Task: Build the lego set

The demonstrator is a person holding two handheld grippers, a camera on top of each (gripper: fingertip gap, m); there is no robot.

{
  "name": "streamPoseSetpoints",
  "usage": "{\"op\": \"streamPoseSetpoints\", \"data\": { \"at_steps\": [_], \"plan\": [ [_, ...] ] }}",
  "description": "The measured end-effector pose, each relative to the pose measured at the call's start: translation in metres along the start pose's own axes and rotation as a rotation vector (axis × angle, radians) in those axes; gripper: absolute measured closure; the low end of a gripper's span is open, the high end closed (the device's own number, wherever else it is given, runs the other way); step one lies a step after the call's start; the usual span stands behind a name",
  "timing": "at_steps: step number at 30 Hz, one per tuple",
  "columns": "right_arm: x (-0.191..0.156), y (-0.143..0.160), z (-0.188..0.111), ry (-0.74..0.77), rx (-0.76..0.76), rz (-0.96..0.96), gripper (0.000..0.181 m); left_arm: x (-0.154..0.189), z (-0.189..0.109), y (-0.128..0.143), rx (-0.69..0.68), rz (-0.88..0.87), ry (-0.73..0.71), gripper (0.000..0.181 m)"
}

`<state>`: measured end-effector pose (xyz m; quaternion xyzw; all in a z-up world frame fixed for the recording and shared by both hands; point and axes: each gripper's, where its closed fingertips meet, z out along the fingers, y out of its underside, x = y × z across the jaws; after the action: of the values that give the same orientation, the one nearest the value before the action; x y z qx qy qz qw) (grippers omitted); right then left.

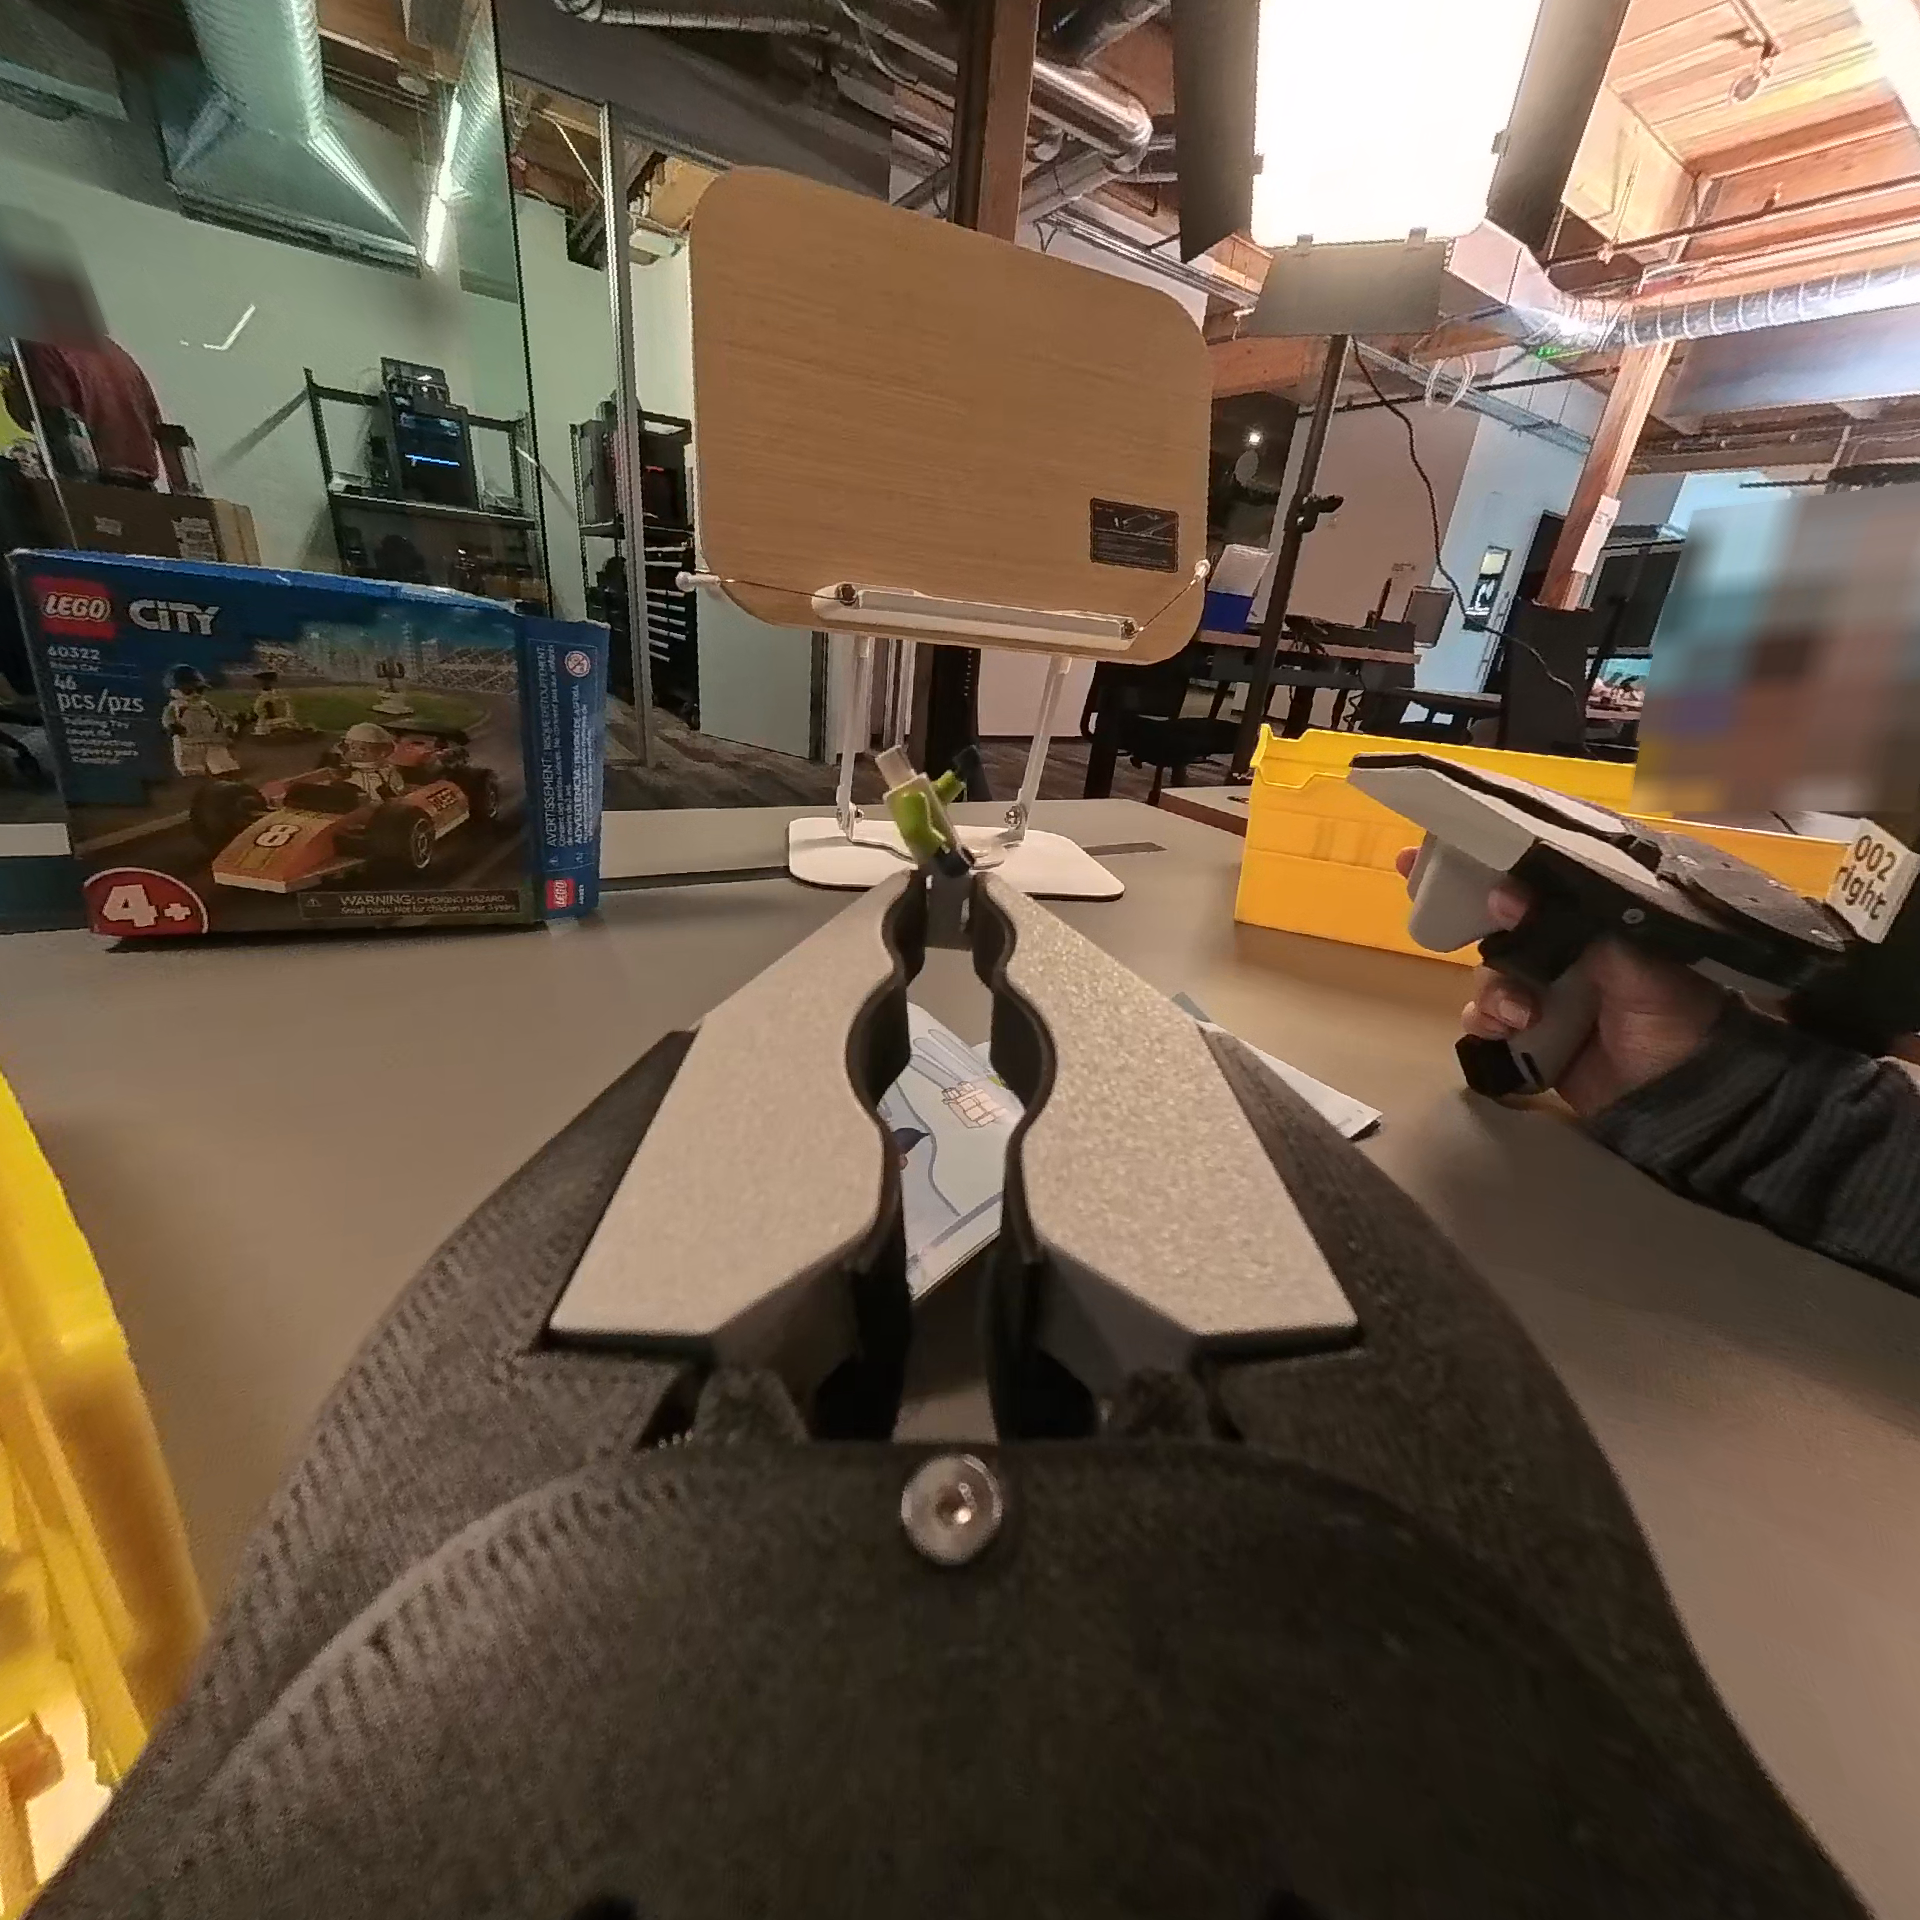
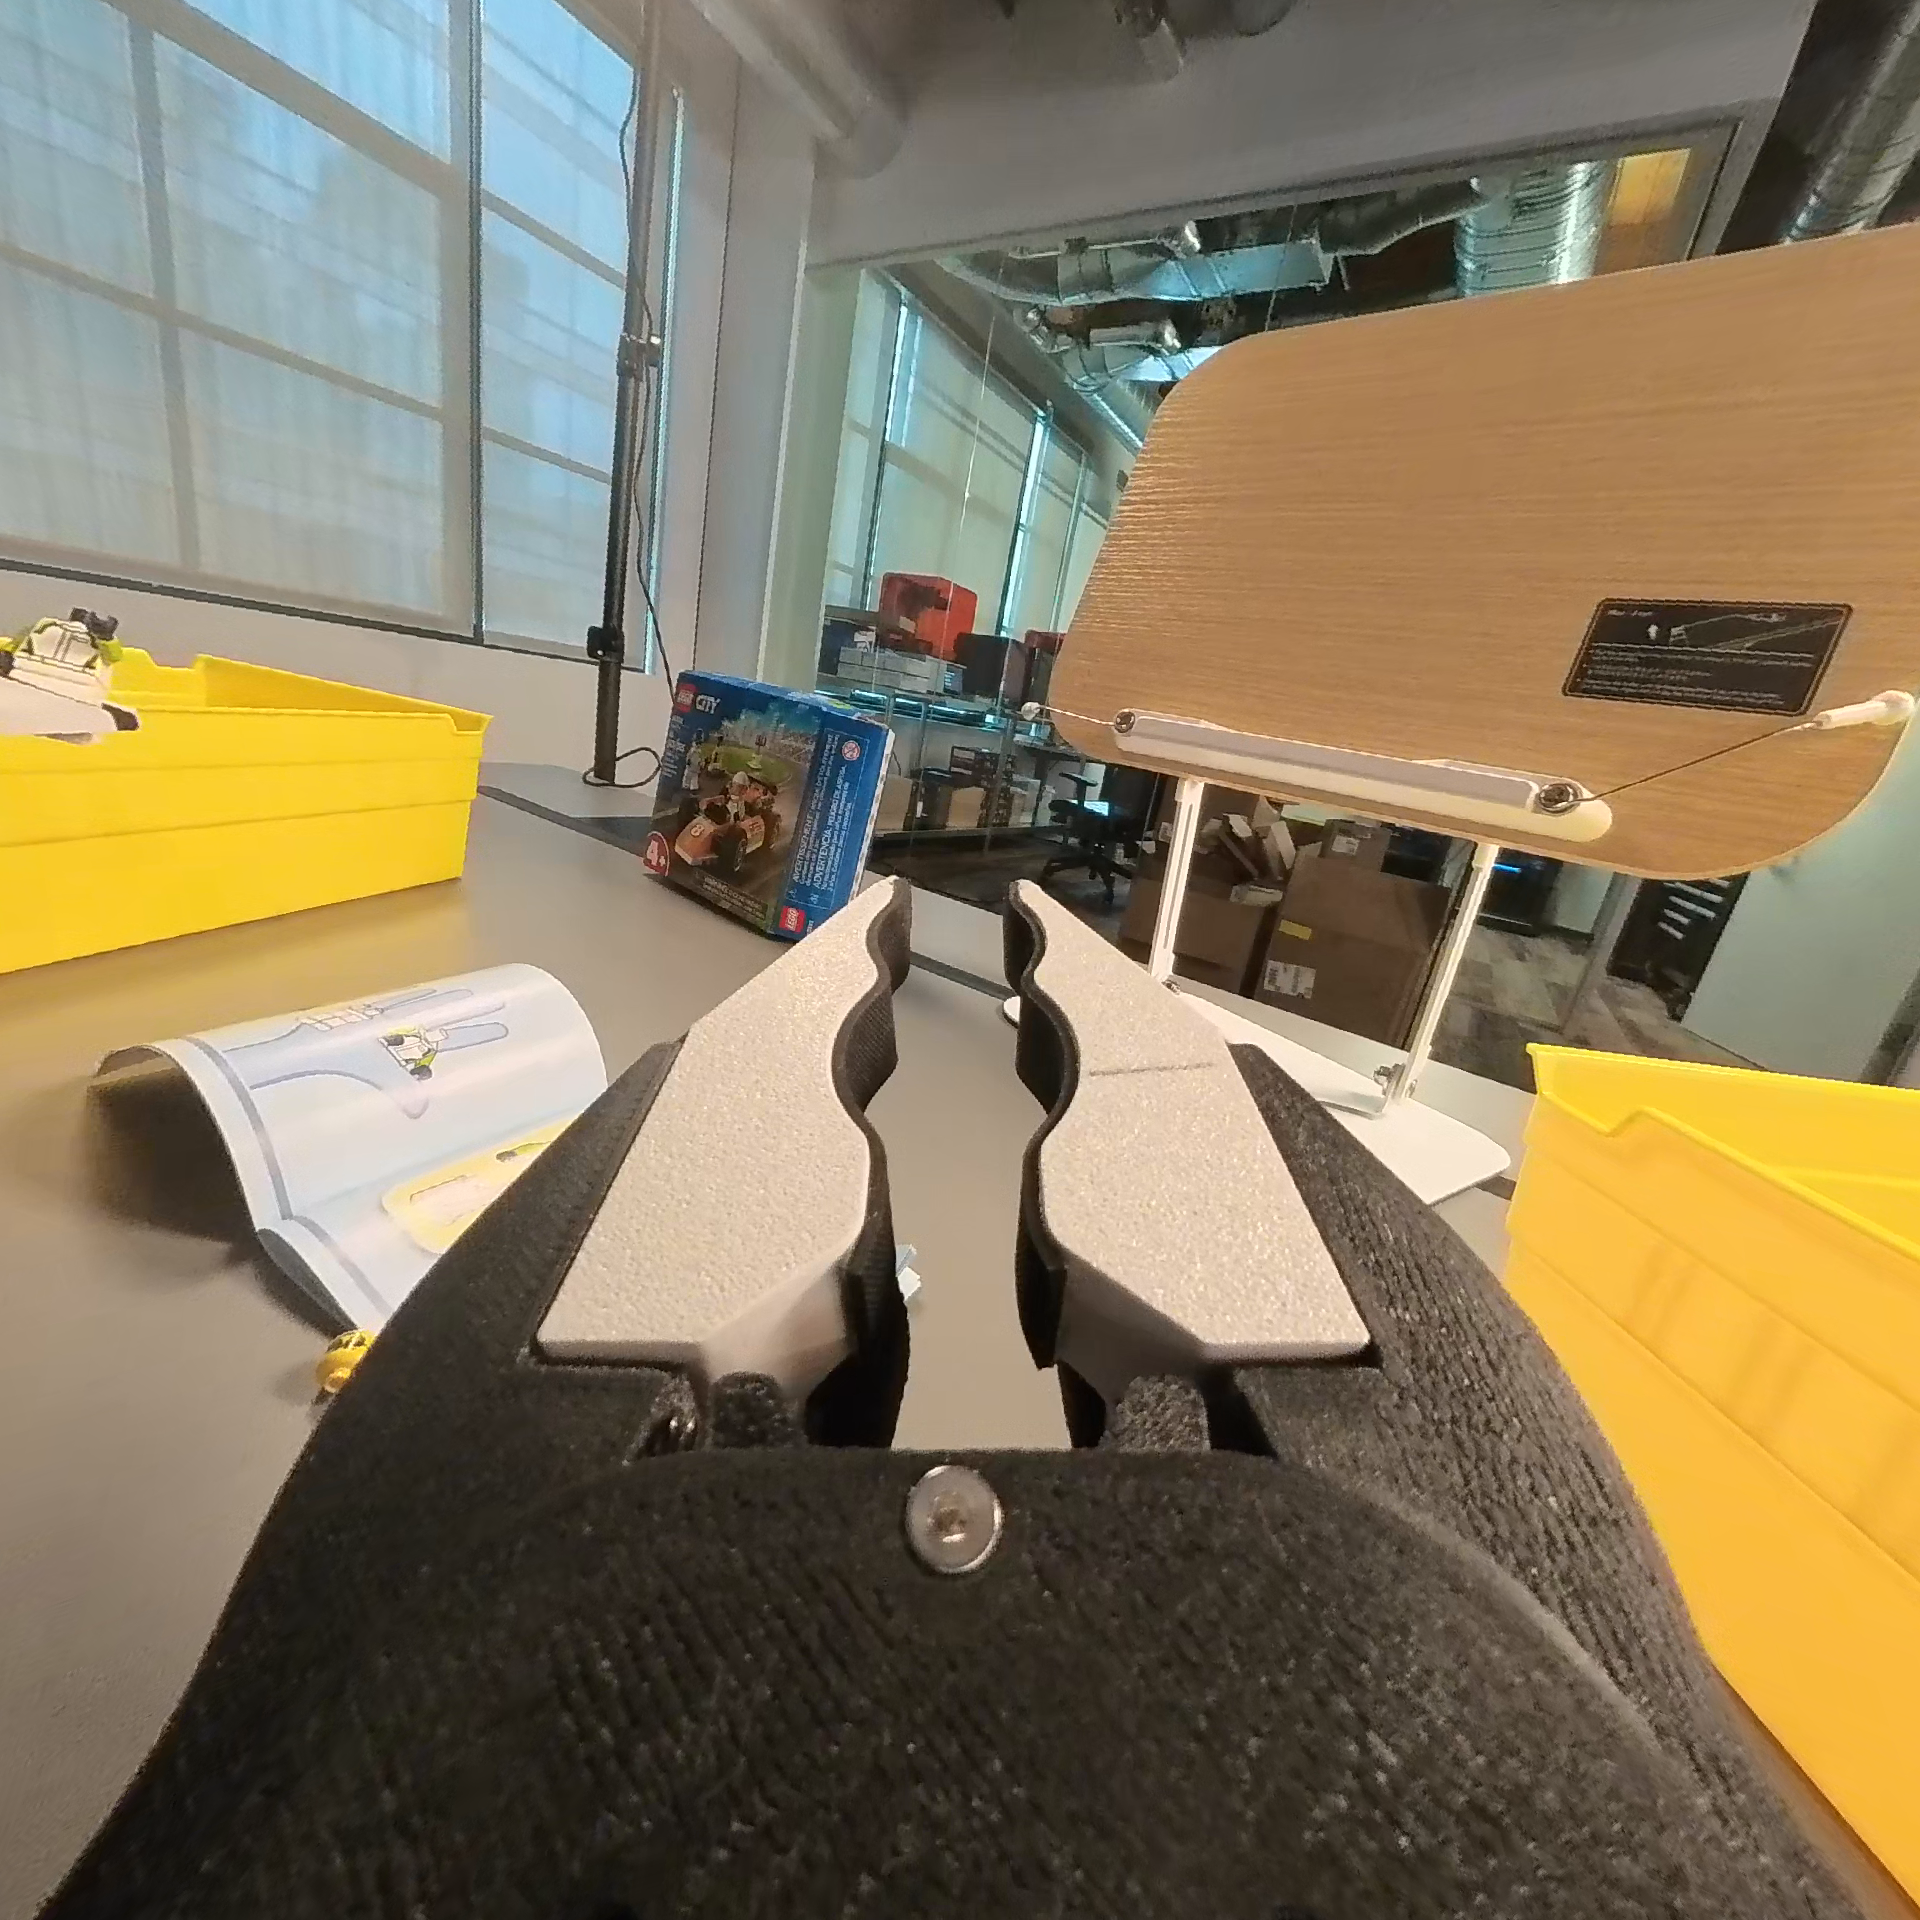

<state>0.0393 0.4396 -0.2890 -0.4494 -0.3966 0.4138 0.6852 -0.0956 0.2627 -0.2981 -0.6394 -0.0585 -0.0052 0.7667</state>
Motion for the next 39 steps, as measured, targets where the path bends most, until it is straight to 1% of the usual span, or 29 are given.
{"op": "streamPoseSetpoints", "data": {
  "at_steps": [29, 31, 33, 34, 36, 37, 39],
  "plan": [
    [-0.002, 0.000, 0.000, -0.014, -0.002, 0.009, 0.167, 0.001, 0.000, 0.000, 0.000, -0.007, 0.009, 0.176],
    [-0.013, 0.001, 0.000, -0.078, -0.024, 0.037, 0.172, 0.002, -0.001, 0.000, 0.006, -0.036, 0.035, 0.175],
    [-0.037, 0.003, 0.000, -0.225, -0.067, 0.109, 0.174, 0.012, -0.002, 0.002, -0.015, -0.121, 0.140, 0.175],
    [-0.051, 0.003, -0.001, -0.313, -0.092, 0.169, 0.173, 0.022, -0.003, 0.003, -0.033, -0.177, 0.223, 0.175],
    [-0.084, -0.002, -0.007, -0.518, -0.145, 0.330, 0.171, 0.049, -0.010, 0.007, -0.093, -0.268, 0.435, 0.176],
    [-0.101, -0.006, -0.013, -0.636, -0.179, 0.420, 0.169, 0.064, -0.014, 0.012, -0.155, -0.306, 0.543, 0.176],
    [-0.135, -0.013, -0.031, -0.884, -0.265, 0.580, 0.167, 0.091, -0.023, 0.027, -0.321, -0.389, 0.719, 0.175]
  ]
}}
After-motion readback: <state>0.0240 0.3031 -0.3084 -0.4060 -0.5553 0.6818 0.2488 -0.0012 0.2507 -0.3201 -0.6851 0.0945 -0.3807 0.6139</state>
